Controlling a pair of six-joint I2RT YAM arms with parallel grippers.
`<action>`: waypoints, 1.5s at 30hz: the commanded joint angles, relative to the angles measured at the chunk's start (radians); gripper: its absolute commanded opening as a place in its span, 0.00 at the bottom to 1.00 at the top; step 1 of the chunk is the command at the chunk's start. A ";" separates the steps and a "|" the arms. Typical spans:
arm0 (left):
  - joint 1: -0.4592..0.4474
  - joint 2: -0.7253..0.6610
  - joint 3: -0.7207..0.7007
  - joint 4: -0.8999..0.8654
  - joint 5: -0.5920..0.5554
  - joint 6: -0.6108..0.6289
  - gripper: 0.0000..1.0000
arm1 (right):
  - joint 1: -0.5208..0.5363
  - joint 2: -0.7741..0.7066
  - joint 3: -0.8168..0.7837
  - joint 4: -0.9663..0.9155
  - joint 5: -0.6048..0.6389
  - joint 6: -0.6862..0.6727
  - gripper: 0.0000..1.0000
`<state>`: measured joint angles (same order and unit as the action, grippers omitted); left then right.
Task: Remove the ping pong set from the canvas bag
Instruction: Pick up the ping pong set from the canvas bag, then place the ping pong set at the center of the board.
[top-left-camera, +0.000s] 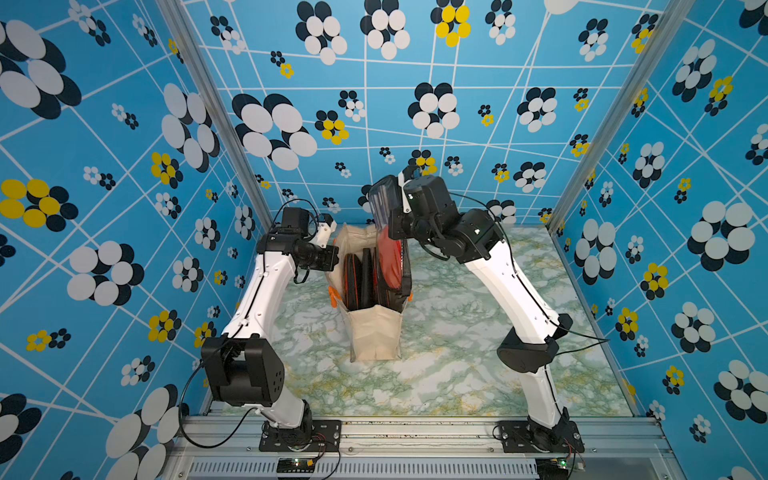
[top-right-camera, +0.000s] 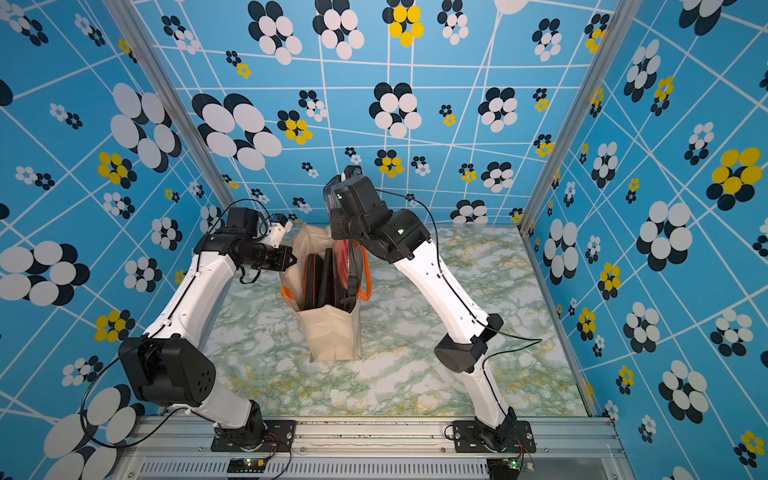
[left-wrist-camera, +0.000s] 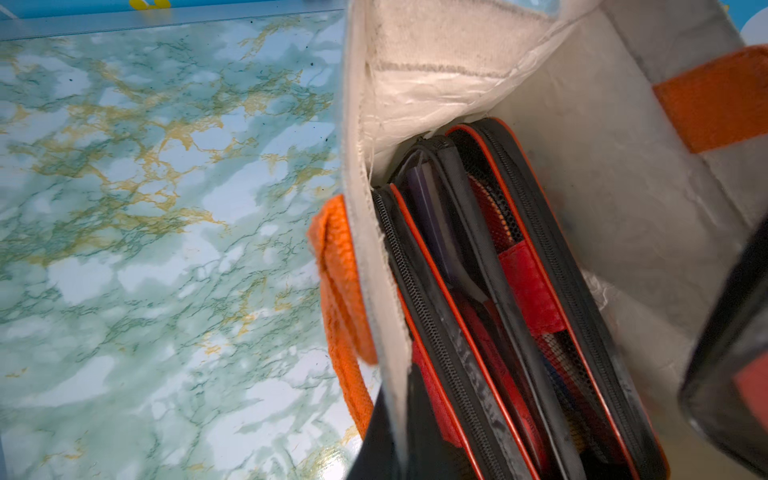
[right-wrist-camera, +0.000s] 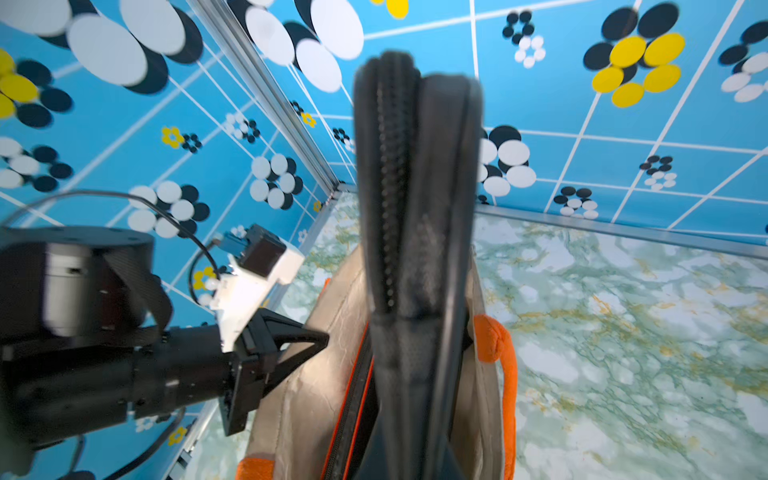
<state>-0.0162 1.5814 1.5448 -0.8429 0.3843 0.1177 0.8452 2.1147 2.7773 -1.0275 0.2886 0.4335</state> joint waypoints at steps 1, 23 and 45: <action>0.028 -0.014 0.042 0.039 -0.012 0.023 0.00 | -0.048 -0.078 0.029 0.146 -0.009 0.007 0.00; 0.062 0.045 0.100 0.022 -0.021 0.056 0.00 | -0.551 0.054 -0.120 0.265 -0.477 0.219 0.00; 0.030 0.034 0.066 -0.001 0.019 0.034 0.00 | -0.774 0.557 -0.107 0.686 -1.096 0.471 0.00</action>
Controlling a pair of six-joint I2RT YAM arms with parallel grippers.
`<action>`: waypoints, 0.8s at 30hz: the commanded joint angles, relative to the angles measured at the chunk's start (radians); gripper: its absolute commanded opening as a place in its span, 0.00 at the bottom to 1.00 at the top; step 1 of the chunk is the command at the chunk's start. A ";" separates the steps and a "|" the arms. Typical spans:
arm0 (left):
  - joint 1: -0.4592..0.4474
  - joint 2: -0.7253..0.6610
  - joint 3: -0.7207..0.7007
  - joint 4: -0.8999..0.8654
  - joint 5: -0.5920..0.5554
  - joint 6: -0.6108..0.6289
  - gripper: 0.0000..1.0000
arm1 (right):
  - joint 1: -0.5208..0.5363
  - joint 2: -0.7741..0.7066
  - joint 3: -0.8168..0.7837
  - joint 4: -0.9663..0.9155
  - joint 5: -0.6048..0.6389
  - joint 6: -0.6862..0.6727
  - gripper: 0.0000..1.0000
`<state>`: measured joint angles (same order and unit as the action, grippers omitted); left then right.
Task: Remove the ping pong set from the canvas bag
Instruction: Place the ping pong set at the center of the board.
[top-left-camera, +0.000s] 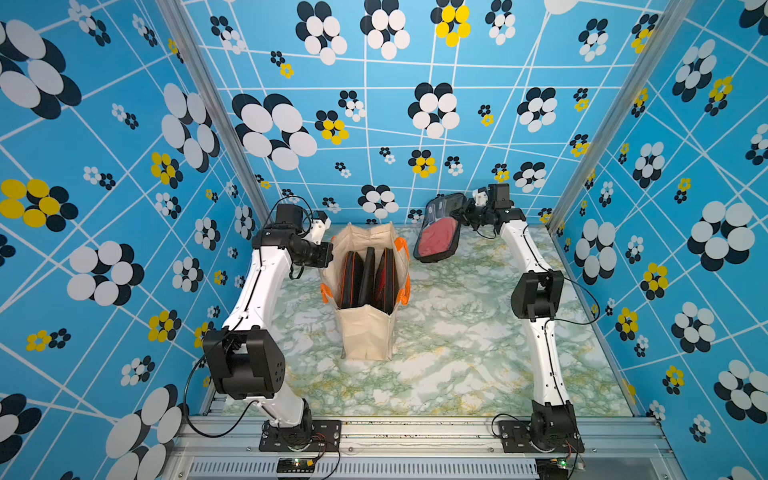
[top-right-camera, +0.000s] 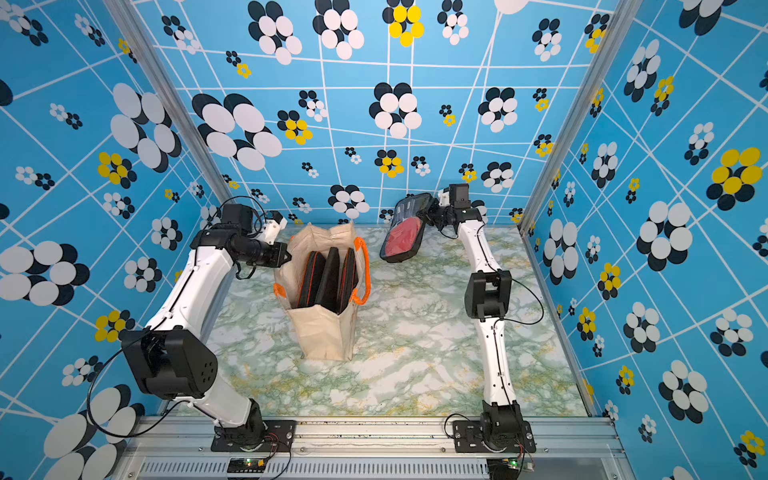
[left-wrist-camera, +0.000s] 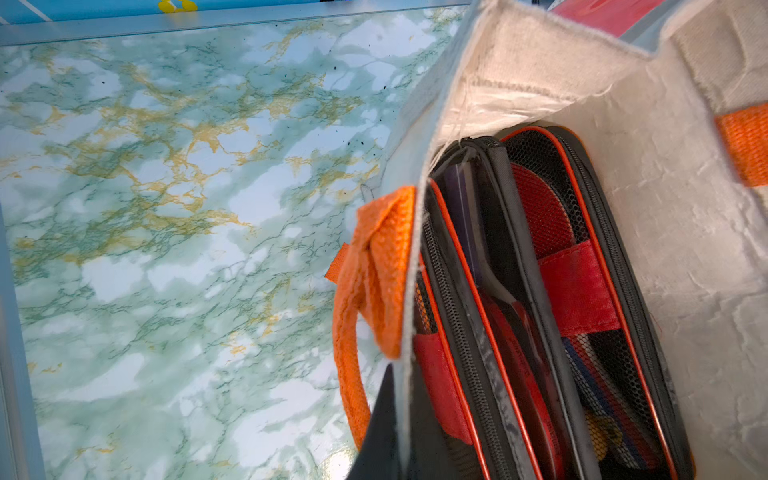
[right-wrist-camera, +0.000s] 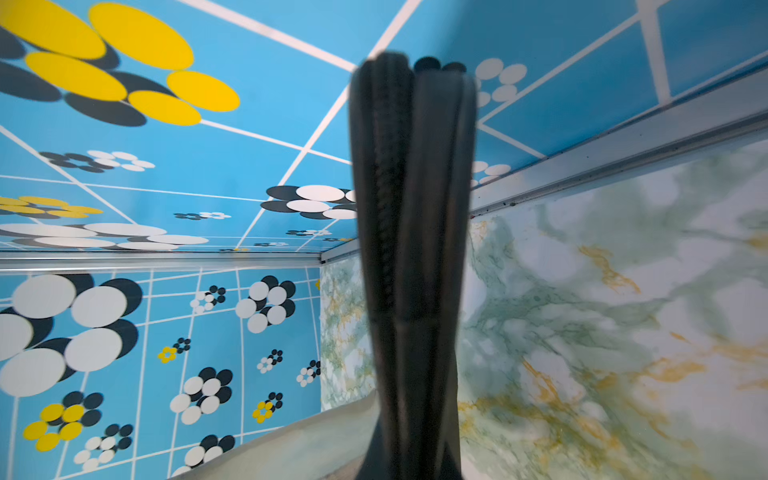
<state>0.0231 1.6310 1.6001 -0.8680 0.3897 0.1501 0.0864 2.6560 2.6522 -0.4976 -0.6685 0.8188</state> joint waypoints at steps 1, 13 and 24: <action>-0.013 -0.016 0.011 0.022 0.014 0.002 0.00 | -0.015 0.027 0.020 0.163 -0.149 0.094 0.00; -0.040 -0.028 0.009 0.017 0.003 -0.001 0.00 | -0.015 0.020 -0.144 0.173 -0.174 0.045 0.00; -0.065 -0.030 0.010 0.008 -0.006 -0.007 0.00 | -0.009 0.046 -0.201 0.170 -0.171 0.033 0.33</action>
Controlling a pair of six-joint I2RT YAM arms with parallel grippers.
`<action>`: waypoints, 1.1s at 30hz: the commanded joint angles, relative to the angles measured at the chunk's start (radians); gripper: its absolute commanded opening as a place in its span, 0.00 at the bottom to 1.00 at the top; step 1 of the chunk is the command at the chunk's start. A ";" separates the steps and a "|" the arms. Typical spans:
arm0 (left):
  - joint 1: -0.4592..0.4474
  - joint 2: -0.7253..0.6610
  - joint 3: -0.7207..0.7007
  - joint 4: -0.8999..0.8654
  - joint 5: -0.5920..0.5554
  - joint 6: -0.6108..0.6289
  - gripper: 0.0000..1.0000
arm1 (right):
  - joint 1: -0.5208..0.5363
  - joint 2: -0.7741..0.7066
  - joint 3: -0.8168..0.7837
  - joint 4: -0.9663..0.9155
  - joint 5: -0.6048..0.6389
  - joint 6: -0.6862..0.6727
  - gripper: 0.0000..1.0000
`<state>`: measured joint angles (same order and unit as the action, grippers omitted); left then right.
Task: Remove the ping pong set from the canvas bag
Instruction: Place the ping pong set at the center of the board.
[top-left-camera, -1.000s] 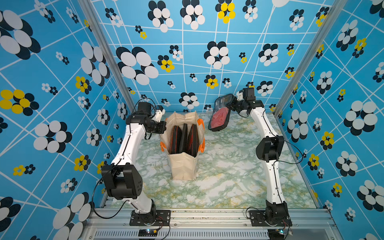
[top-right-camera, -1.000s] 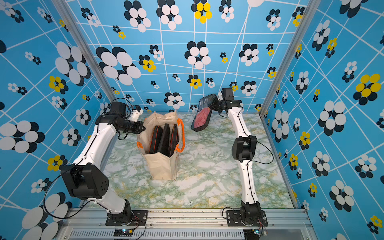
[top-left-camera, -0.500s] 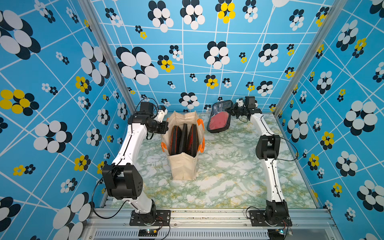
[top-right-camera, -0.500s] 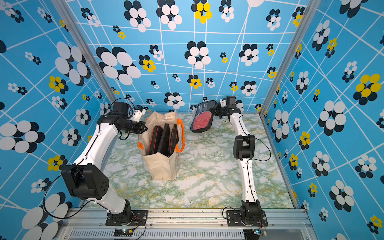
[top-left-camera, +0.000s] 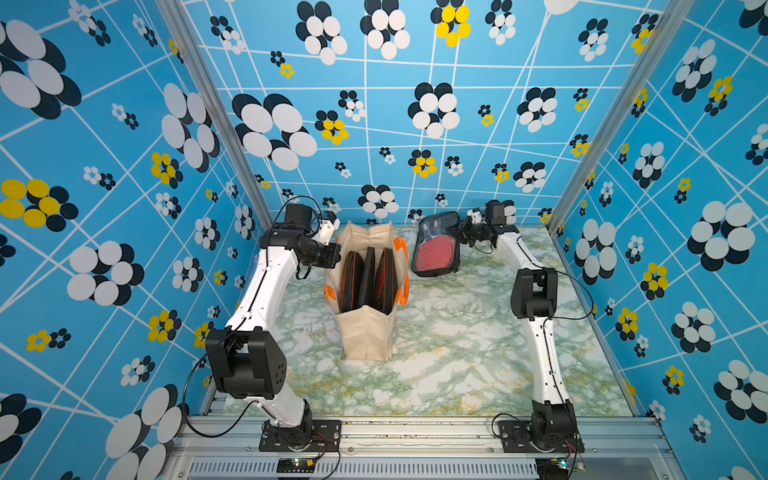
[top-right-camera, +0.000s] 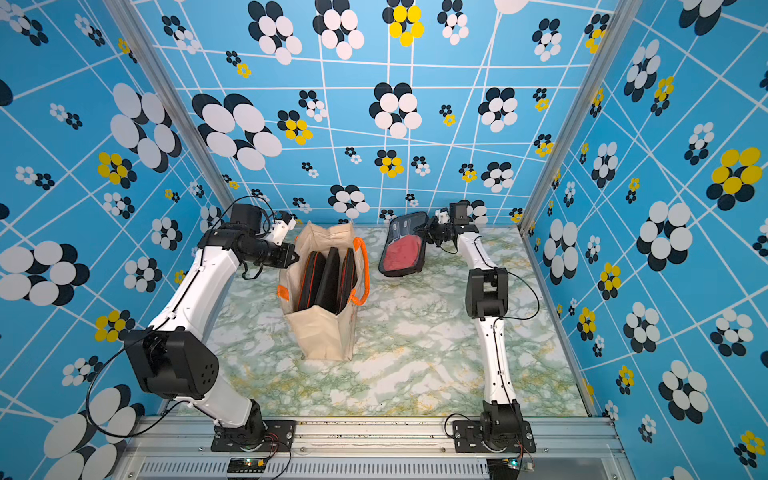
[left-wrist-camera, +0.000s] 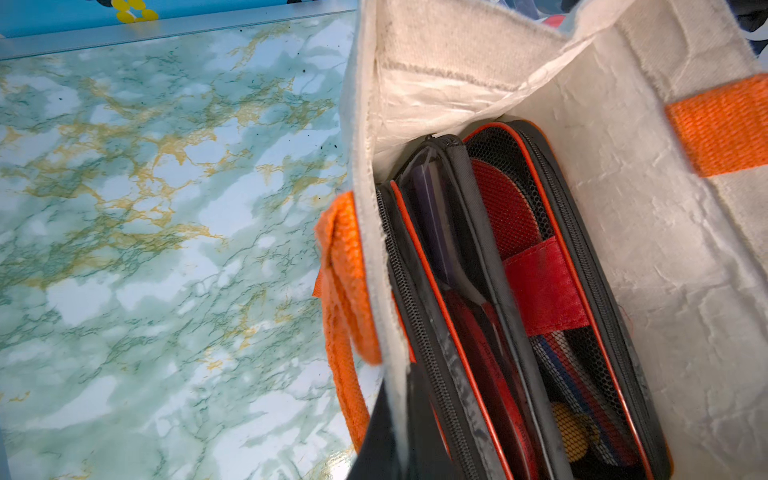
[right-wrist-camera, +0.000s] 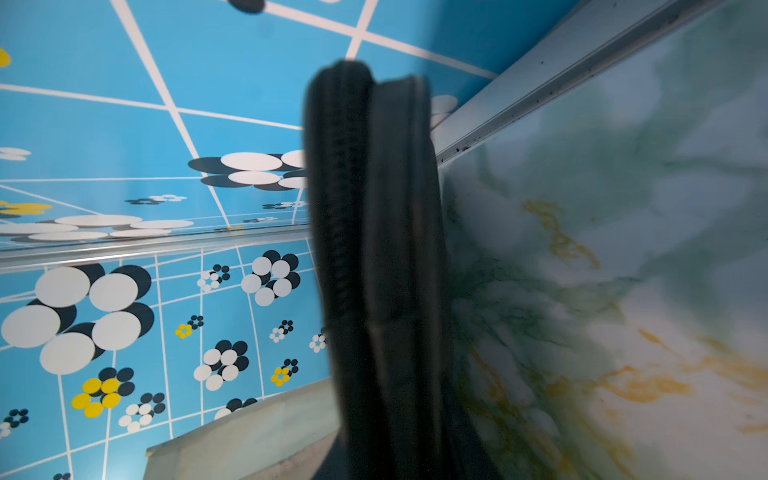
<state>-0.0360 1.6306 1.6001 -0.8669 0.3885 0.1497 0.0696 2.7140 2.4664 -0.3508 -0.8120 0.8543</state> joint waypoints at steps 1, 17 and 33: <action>-0.007 -0.032 0.011 0.005 -0.006 -0.005 0.00 | 0.007 -0.011 -0.014 0.018 -0.024 -0.006 0.36; -0.006 -0.062 -0.022 0.009 -0.028 0.005 0.11 | -0.003 -0.033 0.155 -0.402 0.229 -0.215 0.65; -0.004 -0.065 -0.028 0.020 -0.027 0.002 0.14 | 0.031 -0.246 0.083 -0.649 0.551 -0.353 0.66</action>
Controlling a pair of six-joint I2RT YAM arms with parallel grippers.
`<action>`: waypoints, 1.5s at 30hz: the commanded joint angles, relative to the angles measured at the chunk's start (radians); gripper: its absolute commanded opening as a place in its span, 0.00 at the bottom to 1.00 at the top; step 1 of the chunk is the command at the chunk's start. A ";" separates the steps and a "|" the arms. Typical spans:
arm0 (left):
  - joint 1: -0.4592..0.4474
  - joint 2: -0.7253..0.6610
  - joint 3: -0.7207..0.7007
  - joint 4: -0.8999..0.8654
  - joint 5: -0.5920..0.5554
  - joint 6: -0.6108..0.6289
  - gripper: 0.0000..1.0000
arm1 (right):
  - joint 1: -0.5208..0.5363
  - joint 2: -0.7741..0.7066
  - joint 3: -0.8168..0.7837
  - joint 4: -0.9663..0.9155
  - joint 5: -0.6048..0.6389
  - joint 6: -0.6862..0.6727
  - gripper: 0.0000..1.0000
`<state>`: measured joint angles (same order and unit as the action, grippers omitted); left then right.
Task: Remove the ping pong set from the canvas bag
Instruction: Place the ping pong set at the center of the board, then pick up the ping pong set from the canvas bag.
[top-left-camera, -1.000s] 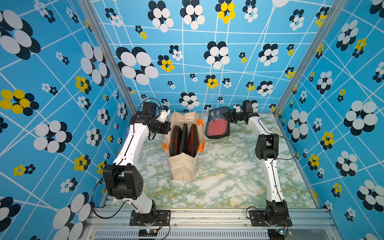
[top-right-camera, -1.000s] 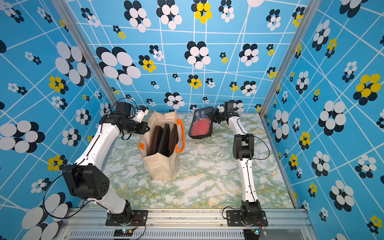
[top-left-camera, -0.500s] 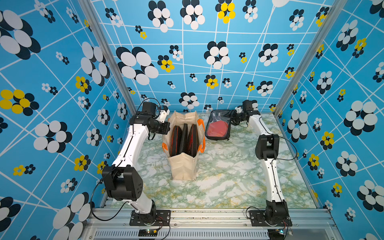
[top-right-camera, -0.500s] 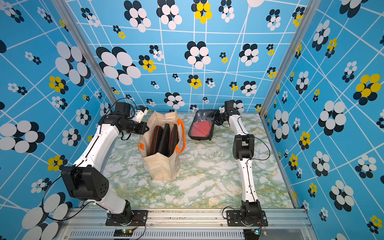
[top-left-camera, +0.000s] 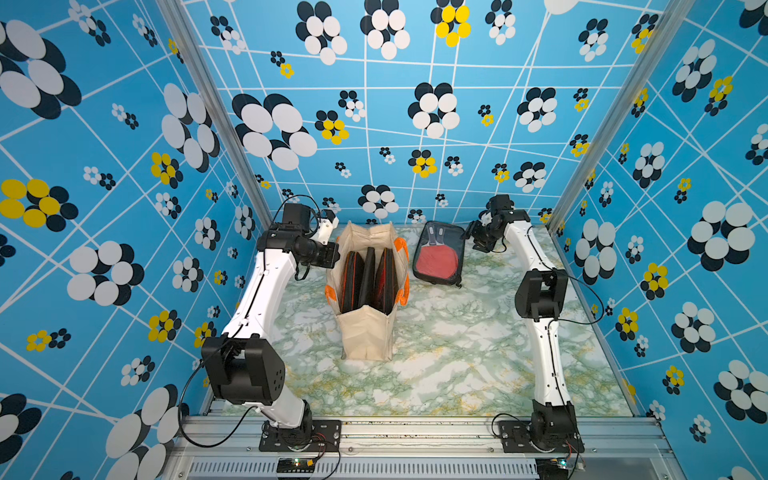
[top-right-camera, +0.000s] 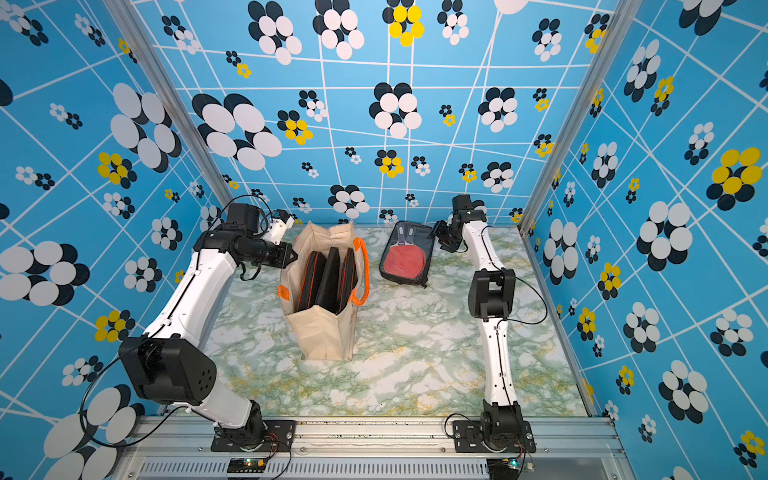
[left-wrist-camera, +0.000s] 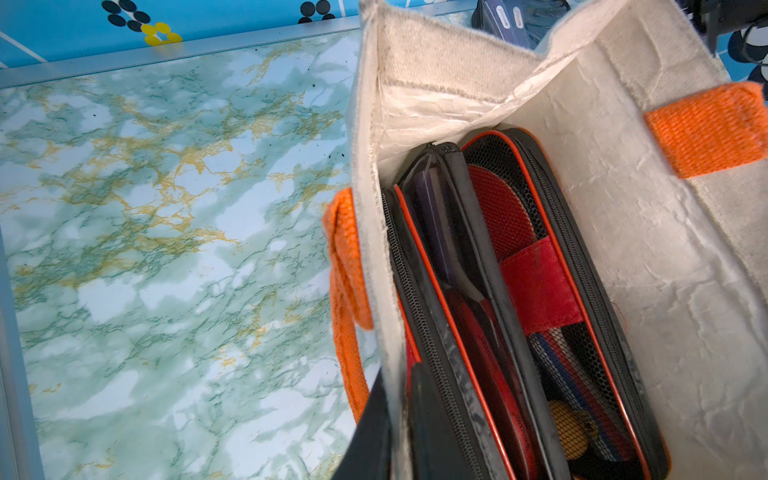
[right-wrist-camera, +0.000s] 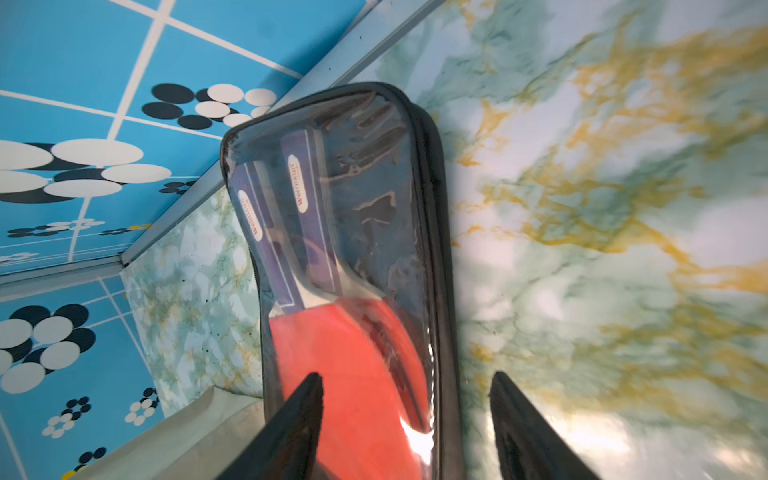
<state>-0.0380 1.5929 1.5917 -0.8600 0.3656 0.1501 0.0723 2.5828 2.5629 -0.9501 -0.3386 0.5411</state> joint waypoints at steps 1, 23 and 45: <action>-0.002 -0.028 -0.024 0.013 -0.005 0.002 0.15 | 0.035 -0.138 -0.011 -0.068 0.093 -0.047 0.66; 0.004 -0.011 -0.034 -0.033 0.058 0.027 0.17 | 0.485 -0.398 0.167 -0.171 0.223 -0.060 0.66; -0.044 -0.050 0.004 -0.031 0.108 0.012 0.00 | 0.714 -0.276 0.215 -0.148 0.159 -0.031 0.57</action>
<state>-0.0711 1.5837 1.5585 -0.8715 0.4335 0.1680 0.7807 2.2650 2.7575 -1.0958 -0.1673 0.4911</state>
